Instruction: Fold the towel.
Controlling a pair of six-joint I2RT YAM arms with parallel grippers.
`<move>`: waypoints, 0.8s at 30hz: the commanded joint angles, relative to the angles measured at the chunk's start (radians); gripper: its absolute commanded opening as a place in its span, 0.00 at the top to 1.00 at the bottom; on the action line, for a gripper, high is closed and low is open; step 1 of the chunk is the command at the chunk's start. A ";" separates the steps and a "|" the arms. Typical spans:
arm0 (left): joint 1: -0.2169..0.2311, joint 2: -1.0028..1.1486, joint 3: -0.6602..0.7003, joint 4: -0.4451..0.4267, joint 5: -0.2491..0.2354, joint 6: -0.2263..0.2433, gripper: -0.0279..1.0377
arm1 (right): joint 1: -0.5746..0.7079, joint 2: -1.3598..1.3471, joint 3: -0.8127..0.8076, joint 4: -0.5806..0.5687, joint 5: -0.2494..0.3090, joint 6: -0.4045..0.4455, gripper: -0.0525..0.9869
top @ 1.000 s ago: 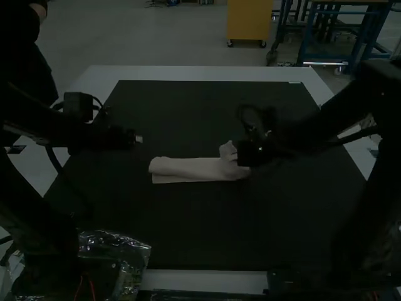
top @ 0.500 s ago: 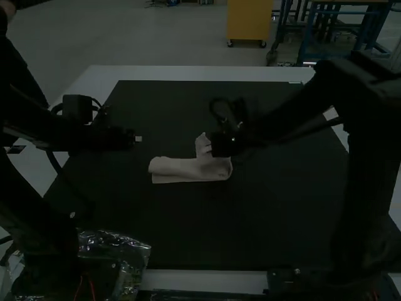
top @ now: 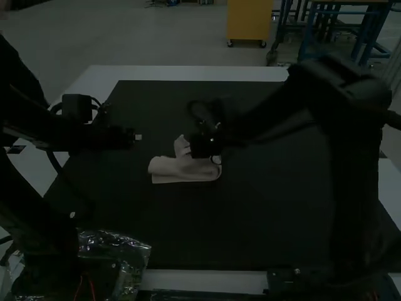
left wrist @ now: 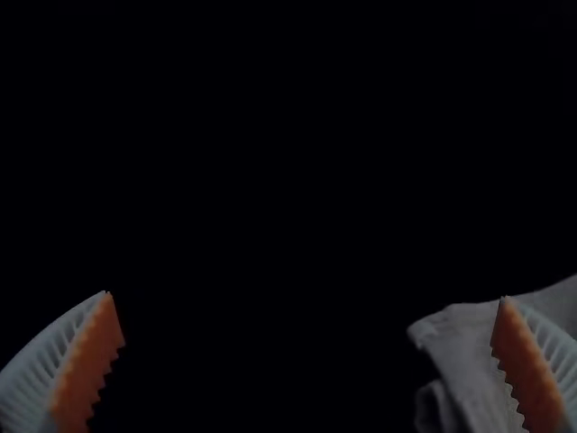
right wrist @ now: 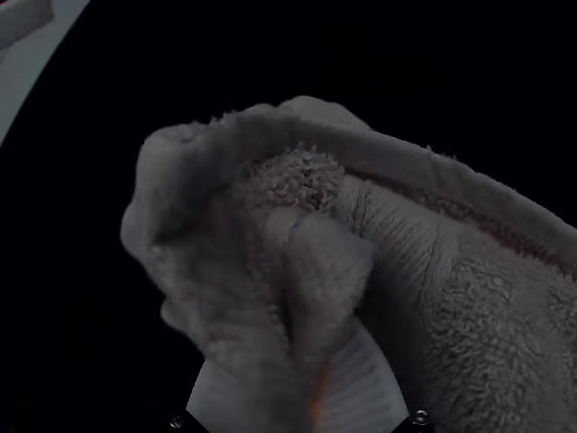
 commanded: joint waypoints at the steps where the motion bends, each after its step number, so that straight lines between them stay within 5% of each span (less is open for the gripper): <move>1: 0.008 -0.030 -0.016 0.010 -0.007 0.011 0.07 | 0.023 0.017 0.043 0.000 -0.006 0.020 0.97; 4: 0.008 -0.030 -0.022 0.010 -0.007 0.014 0.07 | 0.030 0.038 0.066 -0.007 -0.011 0.054 0.92; 10: 0.003 -0.029 -0.028 0.013 -0.007 0.011 0.07 | 0.077 0.051 0.087 -0.025 -0.009 0.074 0.35; 24: 0.008 -0.030 -0.028 0.032 -0.021 -0.001 0.07 | 0.123 0.048 0.163 -0.063 -0.046 0.103 0.25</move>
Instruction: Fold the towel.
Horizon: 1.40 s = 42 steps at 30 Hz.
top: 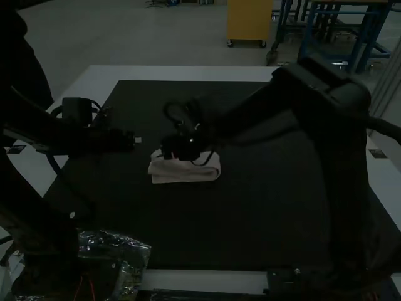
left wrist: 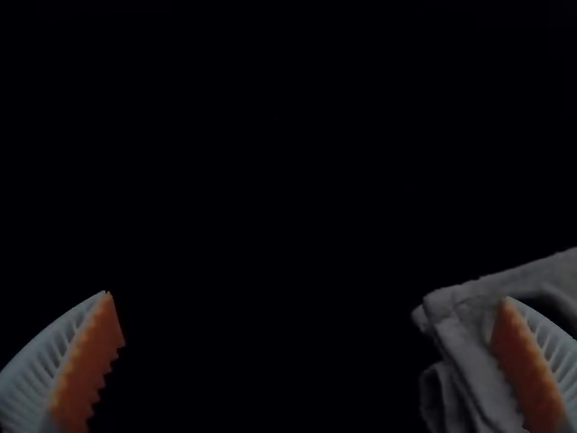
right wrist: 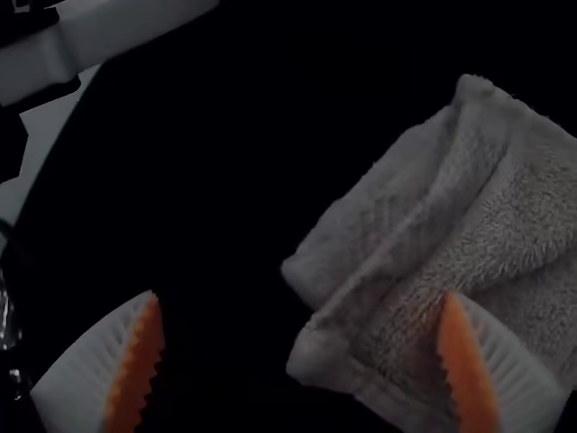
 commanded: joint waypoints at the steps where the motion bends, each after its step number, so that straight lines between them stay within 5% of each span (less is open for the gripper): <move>1: 0.008 -0.030 0.002 0.010 -0.010 -0.001 0.07 | 0.000 -0.009 0.042 -0.015 -0.031 0.011 0.25; 10: 0.008 -0.039 0.004 0.017 -0.015 -0.002 0.07 | -0.058 -0.081 0.058 -0.064 -0.043 0.009 0.25; 17: 0.008 -0.039 0.004 0.024 -0.016 -0.002 0.07 | -0.116 -0.130 0.049 -0.192 -0.093 -0.078 0.20; 18: 0.008 -0.039 0.004 0.024 -0.016 -0.002 0.07 | -0.129 -0.144 0.043 -0.207 -0.096 -0.098 0.26; 22: 0.008 -0.039 0.004 0.030 -0.016 -0.002 0.07 | -0.176 -0.175 -0.020 -0.150 -0.135 -0.136 0.93; 23: 0.008 -0.039 0.005 0.031 -0.016 -0.002 0.07 | -0.182 -0.175 -0.030 -0.130 -0.134 -0.135 0.97; 42: 0.008 -0.039 0.005 0.034 -0.018 -0.002 0.07 | -0.159 -0.018 -0.100 0.153 -0.135 -0.086 0.97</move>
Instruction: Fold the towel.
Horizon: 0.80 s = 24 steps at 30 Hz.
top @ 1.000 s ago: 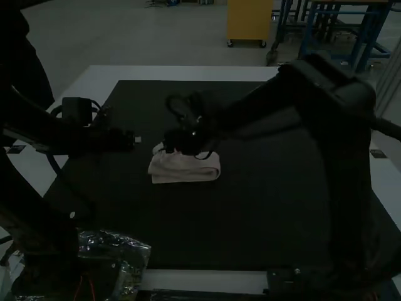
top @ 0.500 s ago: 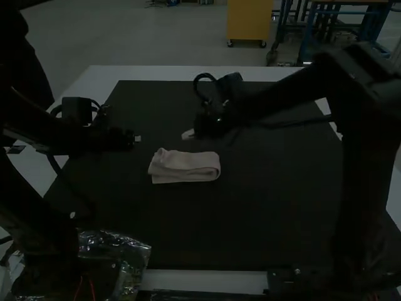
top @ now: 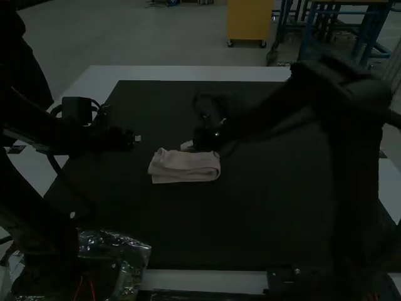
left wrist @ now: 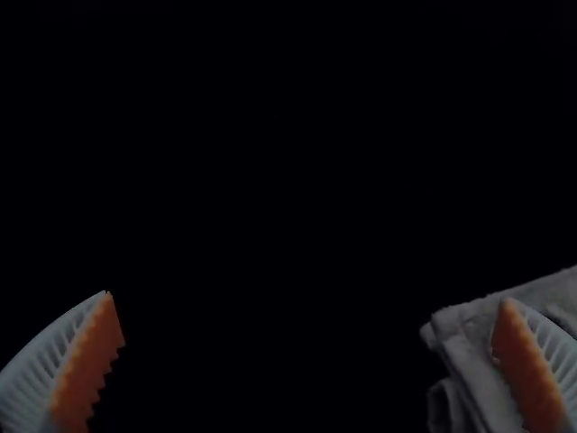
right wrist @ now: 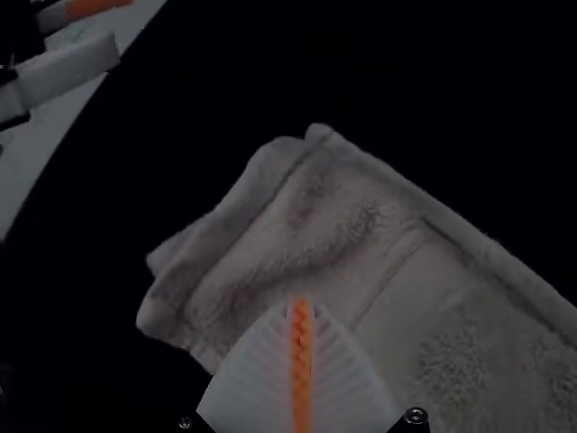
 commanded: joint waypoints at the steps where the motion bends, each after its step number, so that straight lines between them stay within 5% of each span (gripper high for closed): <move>1: 0.008 -0.039 0.005 0.008 -0.008 -0.002 0.07 | 0.019 0.028 0.016 0.034 -0.018 0.027 0.97; 24: 0.008 -0.039 0.011 0.008 -0.003 -0.004 0.07 | 0.058 0.275 0.073 0.130 -0.008 0.038 0.97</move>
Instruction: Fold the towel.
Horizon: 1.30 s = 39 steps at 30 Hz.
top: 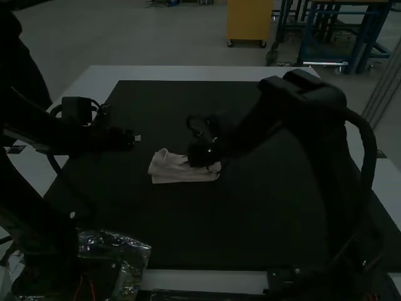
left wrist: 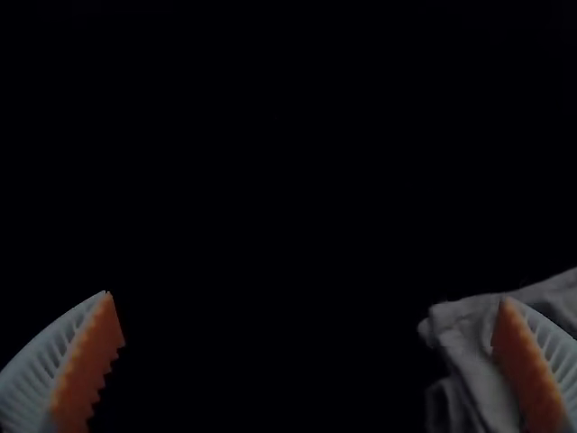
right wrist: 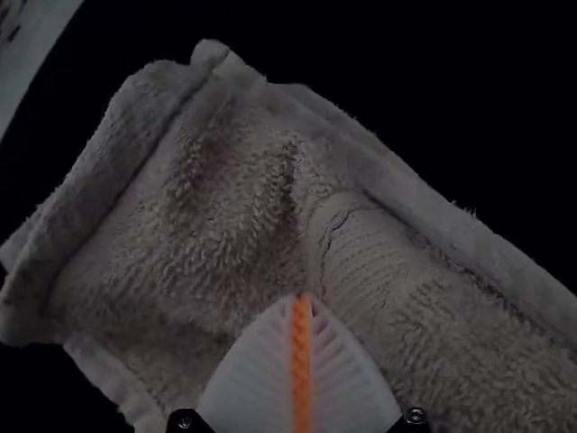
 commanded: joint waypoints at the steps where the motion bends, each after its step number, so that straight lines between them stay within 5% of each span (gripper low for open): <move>1: 0.008 -0.039 0.014 0.002 -0.002 -0.003 0.07 | 0.043 0.041 0.005 -0.009 0.007 0.008 0.97; 10: 0.008 -0.074 0.088 -0.043 -0.002 -0.012 0.07 | 0.003 -0.047 0.043 -0.004 0.010 0.101 0.97; 21: -0.008 -0.157 0.312 -0.207 0.000 -0.032 0.07 | -0.129 -0.401 0.120 -0.114 0.007 0.170 0.97; 24: -0.018 -0.185 0.361 -0.259 0.000 -0.029 0.07 | -0.156 -0.518 0.124 -0.171 0.000 0.170 0.79; 29: -0.035 -0.278 0.384 -0.296 0.001 -0.028 0.07 | -0.204 -0.726 0.097 -0.257 0.000 0.144 0.23; 31: -0.041 -0.332 0.381 -0.287 -0.011 -0.031 0.07 | -0.224 -0.817 0.067 -0.265 0.007 0.141 0.09; 39: -0.045 -0.610 0.305 -0.196 -0.029 -0.112 0.07 | -0.394 -1.256 -0.164 -0.171 0.033 0.189 0.07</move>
